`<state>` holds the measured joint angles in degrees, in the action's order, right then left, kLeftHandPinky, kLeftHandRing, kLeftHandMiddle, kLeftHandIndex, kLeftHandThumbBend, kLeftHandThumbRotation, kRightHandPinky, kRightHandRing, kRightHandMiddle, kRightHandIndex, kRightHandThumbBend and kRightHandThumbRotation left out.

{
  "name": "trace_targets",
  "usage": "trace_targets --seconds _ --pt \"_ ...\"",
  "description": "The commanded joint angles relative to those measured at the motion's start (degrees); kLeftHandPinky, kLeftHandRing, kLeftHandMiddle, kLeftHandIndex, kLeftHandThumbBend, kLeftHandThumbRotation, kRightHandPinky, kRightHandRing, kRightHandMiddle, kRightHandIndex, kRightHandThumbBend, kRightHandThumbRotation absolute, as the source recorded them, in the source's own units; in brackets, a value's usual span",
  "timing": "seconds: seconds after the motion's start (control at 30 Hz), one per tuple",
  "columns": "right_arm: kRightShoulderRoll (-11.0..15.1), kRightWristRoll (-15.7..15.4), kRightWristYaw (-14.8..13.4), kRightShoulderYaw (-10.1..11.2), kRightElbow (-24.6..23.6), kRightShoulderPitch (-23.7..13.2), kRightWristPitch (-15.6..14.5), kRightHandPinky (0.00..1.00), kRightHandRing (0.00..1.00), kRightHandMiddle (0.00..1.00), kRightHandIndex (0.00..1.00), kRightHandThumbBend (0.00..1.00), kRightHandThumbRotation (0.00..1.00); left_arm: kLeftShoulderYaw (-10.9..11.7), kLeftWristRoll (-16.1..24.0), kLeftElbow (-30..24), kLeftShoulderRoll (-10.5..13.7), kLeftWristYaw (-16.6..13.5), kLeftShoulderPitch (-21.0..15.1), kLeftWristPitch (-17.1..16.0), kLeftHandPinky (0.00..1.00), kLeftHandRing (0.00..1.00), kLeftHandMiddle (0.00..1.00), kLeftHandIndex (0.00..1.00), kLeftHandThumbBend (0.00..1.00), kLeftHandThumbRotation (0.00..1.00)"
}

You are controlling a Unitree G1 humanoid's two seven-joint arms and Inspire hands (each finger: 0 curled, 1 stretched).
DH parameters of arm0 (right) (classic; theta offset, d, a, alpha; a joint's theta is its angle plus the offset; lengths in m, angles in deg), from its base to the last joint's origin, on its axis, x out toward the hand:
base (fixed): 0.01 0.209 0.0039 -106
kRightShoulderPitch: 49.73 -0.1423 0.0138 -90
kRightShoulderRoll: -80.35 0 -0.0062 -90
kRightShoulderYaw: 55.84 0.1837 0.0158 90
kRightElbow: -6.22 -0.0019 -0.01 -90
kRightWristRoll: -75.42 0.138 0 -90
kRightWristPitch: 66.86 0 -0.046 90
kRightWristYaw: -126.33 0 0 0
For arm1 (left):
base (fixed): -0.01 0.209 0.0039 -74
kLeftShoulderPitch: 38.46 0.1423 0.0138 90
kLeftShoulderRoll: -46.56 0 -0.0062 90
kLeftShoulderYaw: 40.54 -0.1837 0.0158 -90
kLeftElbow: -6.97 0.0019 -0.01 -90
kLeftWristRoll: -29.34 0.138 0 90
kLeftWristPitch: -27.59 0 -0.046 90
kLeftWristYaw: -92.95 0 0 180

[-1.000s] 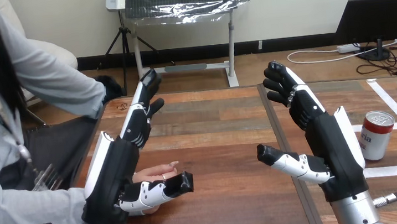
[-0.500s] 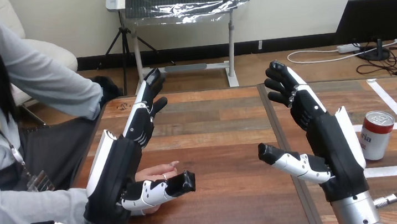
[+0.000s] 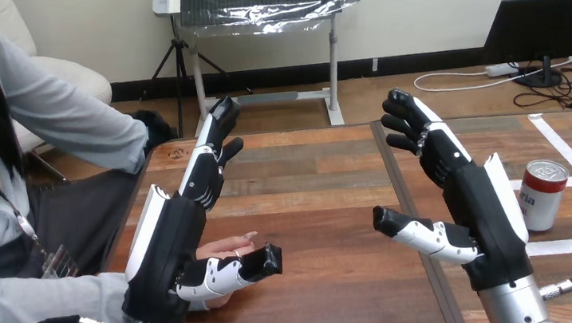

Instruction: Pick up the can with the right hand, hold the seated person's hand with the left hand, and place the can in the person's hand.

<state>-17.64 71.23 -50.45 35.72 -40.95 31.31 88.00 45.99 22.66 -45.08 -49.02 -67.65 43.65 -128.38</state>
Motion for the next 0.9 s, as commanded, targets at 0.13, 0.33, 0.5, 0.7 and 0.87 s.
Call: trace_targets --seconds 0.13,0.33,0.5,0.7,0.87 --pt "1.16 0.33 -1.67 2.49 -1.23 -4.19 1.07 0.82 0.87 0.90 0.90 1.00 0.58 0.88 -0.57 -1.07 -0.61 -0.19 -4.18 -0.16 0.94 1.00 1.00 1.00 1.00 0.66" --pt "2.06 0.50 -2.61 3.83 -0.98 -4.97 1.26 0.81 0.87 0.90 0.90 1.00 0.57 0.75 -1.17 -0.89 -0.65 0.21 -4.21 -0.15 0.95 1.00 1.00 1.00 1.00 0.67" --pt "3.26 0.43 -3.53 4.94 -0.74 -5.82 1.46 0.83 0.88 0.90 0.91 1.00 0.56 0.87 -0.62 -1.06 -0.65 -0.10 -4.11 -0.08 0.95 1.00 1.00 1.00 1.00 0.67" --pt "4.24 0.89 -4.16 6.24 -0.94 -6.43 0.85 0.85 0.89 0.91 0.91 1.00 0.56 0.77 -0.95 -1.37 -0.82 -0.02 -3.90 0.23 0.95 1.00 1.00 1.00 1.00 0.67" --pt "5.43 2.36 -3.89 7.00 -0.98 -6.99 0.76 0.86 0.89 0.91 0.91 1.00 0.55 0.76 -1.03 -1.22 -0.90 0.04 -3.88 -0.07 0.95 1.00 1.00 1.00 1.00 0.67"
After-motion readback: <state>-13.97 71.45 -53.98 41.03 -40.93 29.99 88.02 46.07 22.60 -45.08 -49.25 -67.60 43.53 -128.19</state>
